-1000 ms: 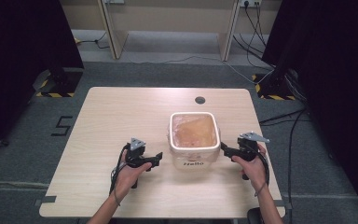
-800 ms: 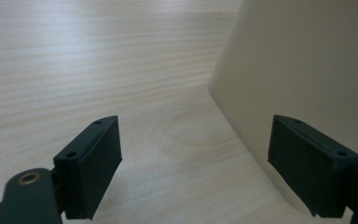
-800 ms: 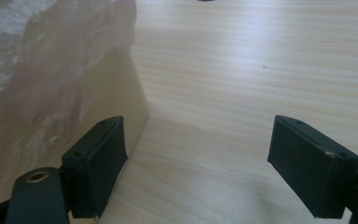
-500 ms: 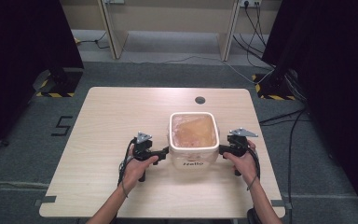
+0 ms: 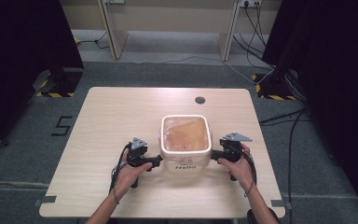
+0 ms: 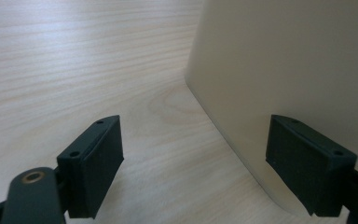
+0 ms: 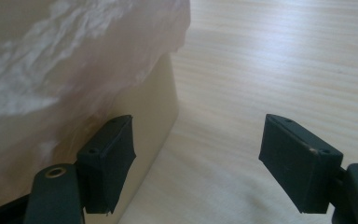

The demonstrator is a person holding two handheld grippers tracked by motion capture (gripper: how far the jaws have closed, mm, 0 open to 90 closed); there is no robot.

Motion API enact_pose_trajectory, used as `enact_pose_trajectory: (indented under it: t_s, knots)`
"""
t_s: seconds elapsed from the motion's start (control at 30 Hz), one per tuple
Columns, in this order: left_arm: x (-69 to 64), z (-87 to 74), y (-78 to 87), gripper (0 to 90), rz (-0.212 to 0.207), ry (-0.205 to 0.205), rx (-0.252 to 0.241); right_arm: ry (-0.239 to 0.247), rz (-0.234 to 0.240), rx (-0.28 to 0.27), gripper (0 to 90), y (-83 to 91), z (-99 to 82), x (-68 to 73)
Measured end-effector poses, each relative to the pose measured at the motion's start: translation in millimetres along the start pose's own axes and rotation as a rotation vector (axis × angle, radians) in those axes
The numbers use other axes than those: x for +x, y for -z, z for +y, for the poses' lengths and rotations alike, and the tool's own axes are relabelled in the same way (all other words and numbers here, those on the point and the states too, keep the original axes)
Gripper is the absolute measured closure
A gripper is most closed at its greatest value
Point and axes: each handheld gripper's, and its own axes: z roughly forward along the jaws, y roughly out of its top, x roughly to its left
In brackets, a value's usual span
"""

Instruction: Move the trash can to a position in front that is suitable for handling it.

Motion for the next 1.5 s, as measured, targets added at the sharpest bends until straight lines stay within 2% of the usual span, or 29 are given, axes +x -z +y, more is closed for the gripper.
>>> enact_pose_trajectory:
  t_s: [0.17,0.27,0.6,0.83,1.13,1.4,1.5]
  knots:
    - [1.2,-5.5,6.4,18.0,-0.008,-0.004,0.005,0.011,0.010,0.010,26.3,3.9,-4.9,8.7]
    - [1.9,-9.6,9.4,18.0,-0.019,-0.002,0.008,0.058,0.000,0.005,26.2,10.0,-6.2,15.8]
    - [0.5,-18.7,20.7,21.4,-0.025,-0.015,0.014,0.079,0.032,-0.002,26.7,21.6,-17.0,27.2]
    - [-3.0,-23.0,33.0,24.8,-0.027,-0.042,0.016,0.080,0.066,-0.009,27.1,31.0,-23.5,34.9]
    - [-3.0,-29.7,44.5,25.5,-0.026,-0.033,0.015,0.085,0.097,-0.014,27.1,39.6,-33.5,46.8]
    - [-9.0,-33.0,54.9,26.9,-0.022,-0.054,0.015,0.075,0.105,-0.019,27.2,38.5,-34.8,47.6]
    - [-7.1,-34.4,54.8,25.6,-0.024,-0.044,0.011,0.068,0.109,-0.019,27.2,37.9,-35.0,47.3]
